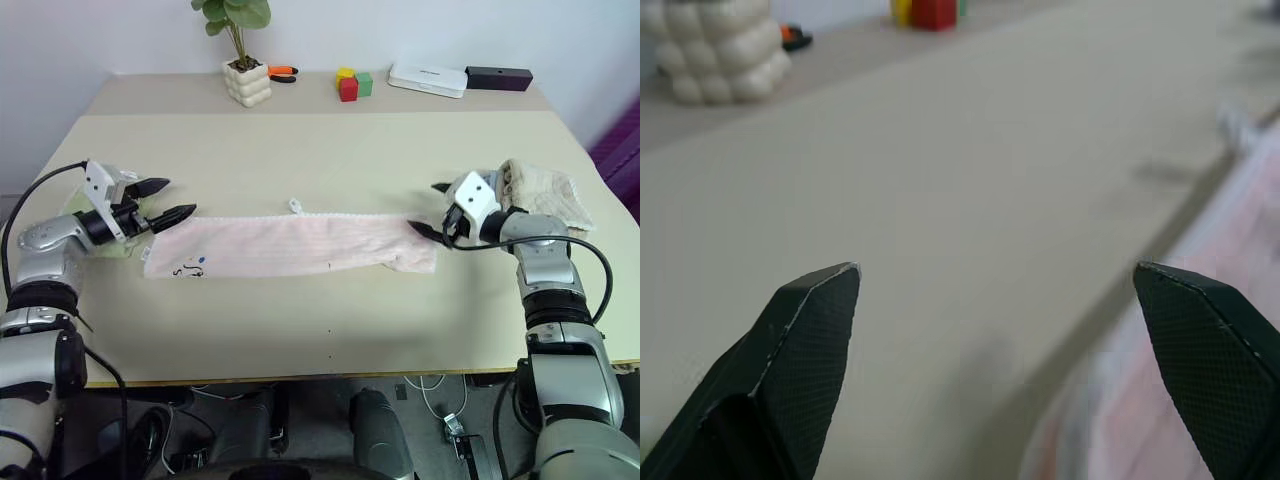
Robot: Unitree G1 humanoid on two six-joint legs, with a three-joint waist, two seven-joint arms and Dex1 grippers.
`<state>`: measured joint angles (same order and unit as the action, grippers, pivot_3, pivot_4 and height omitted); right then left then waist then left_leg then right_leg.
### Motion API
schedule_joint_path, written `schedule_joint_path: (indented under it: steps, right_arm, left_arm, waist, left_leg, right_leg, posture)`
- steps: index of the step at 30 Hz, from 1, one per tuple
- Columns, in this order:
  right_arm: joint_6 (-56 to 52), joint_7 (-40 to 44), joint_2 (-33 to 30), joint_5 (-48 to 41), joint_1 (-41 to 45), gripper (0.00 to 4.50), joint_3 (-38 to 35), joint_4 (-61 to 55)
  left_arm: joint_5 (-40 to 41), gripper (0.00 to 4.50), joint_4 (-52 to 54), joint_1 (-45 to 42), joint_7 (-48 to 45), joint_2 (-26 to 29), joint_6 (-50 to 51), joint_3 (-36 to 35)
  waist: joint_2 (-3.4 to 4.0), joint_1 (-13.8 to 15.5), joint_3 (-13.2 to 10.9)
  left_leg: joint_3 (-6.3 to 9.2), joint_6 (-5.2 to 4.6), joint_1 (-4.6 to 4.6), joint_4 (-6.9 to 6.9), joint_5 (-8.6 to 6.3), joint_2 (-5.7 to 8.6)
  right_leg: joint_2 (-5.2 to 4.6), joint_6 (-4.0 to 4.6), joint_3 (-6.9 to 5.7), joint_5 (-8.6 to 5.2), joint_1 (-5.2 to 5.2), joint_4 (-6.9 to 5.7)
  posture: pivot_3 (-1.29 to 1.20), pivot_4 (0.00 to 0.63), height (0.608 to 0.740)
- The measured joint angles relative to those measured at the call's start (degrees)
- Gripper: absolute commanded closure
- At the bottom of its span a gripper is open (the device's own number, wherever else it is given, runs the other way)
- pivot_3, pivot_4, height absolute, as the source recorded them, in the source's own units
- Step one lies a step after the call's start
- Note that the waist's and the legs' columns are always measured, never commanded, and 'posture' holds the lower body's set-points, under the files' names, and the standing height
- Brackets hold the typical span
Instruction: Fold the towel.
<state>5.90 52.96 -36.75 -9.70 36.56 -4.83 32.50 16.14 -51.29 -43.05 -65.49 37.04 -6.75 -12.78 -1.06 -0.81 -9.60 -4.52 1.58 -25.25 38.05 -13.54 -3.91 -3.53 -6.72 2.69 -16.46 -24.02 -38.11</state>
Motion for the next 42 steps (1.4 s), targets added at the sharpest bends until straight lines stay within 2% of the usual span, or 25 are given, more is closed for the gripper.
schedule_joint_path:
  steps: [4,7,8,9,10,17,24,29,38,42]
  right_arm:
    - [-12.9,-7.5,7.8,-7.4,-4.4,1.82,-1.9,-18.3]
    - [-18.0,-15.4,14.8,-8.4,-8.7,3.32,-1.6,-26.5]
    - [-19.0,-18.2,16.9,-8.1,-10.2,3.79,-0.8,-28.3]
    - [-19.6,-19.7,17.8,-7.8,-11.0,4.35,-0.2,-28.8]
    - [-20.3,-21.8,18.5,-6.9,-11.9,4.48,0.1,-29.3]
    - [-21.4,-34.5,23.6,-3.6,-13.7,4.48,-1.2,-27.2]
    - [-21.8,-40.0,24.1,-1.7,-16.0,4.48,-2.3,-25.6]
    - [-20.4,-40.0,23.6,-0.4,-18.6,4.48,-2.4,-25.3]
    - [-15.6,-36.5,16.7,0.6,-19.6,4.48,-3.6,-21.3]
    - [-14.0,-34.3,14.7,0.8,-19.1,4.48,-3.8,-19.6]
  left_arm:
    - [7.0,2.77,18.4,4.7,5.2,-4.8,14.0,-1.2]
    - [11.4,4.22,30.9,9.1,11.2,-8.7,23.6,-1.4]
    - [12.3,4.50,34.5,10.7,12.9,-9.9,26.0,-1.4]
    - [12.9,4.50,36.0,11.6,13.9,-10.6,27.3,-1.3]
    - [13.3,4.50,37.9,12.5,15.9,-11.4,28.8,-1.3]
    - [13.8,4.50,42.5,15.3,28.2,-20.1,31.6,-1.0]
    - [10.7,4.50,41.8,21.2,31.7,-22.0,30.5,1.5]
    - [9.2,4.50,39.2,22.0,33.0,-20.7,27.9,1.2]
    - [8.3,4.50,35.4,22.2,30.9,-12.8,26.1,-1.8]
    - [8.3,4.50,35.0,22.8,29.5,-11.6,25.9,-2.4]
  waist:
    - [0.00,0.0,0.0]
    - [-0.01,0.1,0.0]
    - [-0.01,0.1,0.0]
    - [-0.01,0.2,0.0]
    - [-0.01,0.3,0.0]
    - [-0.01,0.2,0.0]
    - [-0.01,0.0,0.0]
    - [-0.01,0.1,0.0]
    - [-0.01,0.1,0.0]
    - [-0.01,0.1,0.0]
  left_leg:
    - [0.06,0.17,-0.01,-0.04,0.10,-0.01]
    - [0.09,0.10,-0.03,0.00,0.05,0.00]
    - [0.10,0.06,-0.03,0.00,0.03,0.01]
    - [0.10,0.07,-0.03,0.02,0.04,0.03]
    - [0.10,0.08,-0.03,0.04,0.05,0.04]
    - [0.14,0.07,-0.01,0.02,0.04,0.06]
    - [0.14,0.07,-0.01,-0.05,0.04,0.05]
    - [0.14,0.06,0.00,-0.04,0.04,0.07]
    - [0.14,0.06,0.01,-0.06,0.04,0.06]
    - [0.13,0.06,0.01,-0.06,0.04,0.06]
  right_leg:
    - [0.00,0.00,0.00,0.00,0.01,-0.02]
    - [0.00,0.00,0.00,0.00,0.00,-0.04]
    - [0.00,0.00,0.00,0.00,0.00,-0.04]
    - [-0.01,0.00,0.00,0.00,0.01,-0.05]
    - [-0.01,0.00,0.00,0.00,0.02,-0.05]
    - [0.00,0.00,0.01,0.00,0.06,0.00]
    - [0.02,0.00,0.01,0.00,0.02,0.02]
    - [0.01,0.00,0.01,0.00,0.06,0.05]
    - [0.01,0.00,0.01,0.00,0.06,0.06]
    - [0.01,0.00,0.01,0.00,0.06,0.07]
  posture:
    - [0.00,0.150,0.735]
    - [0.00,0.150,0.735]
    - [0.00,0.150,0.735]
    - [0.00,0.150,0.735]
    - [0.00,0.150,0.735]
    - [0.00,0.150,0.735]
    - [0.00,0.150,0.735]
    - [0.00,0.150,0.735]
    - [0.00,0.150,0.735]
    - [0.00,0.150,0.735]
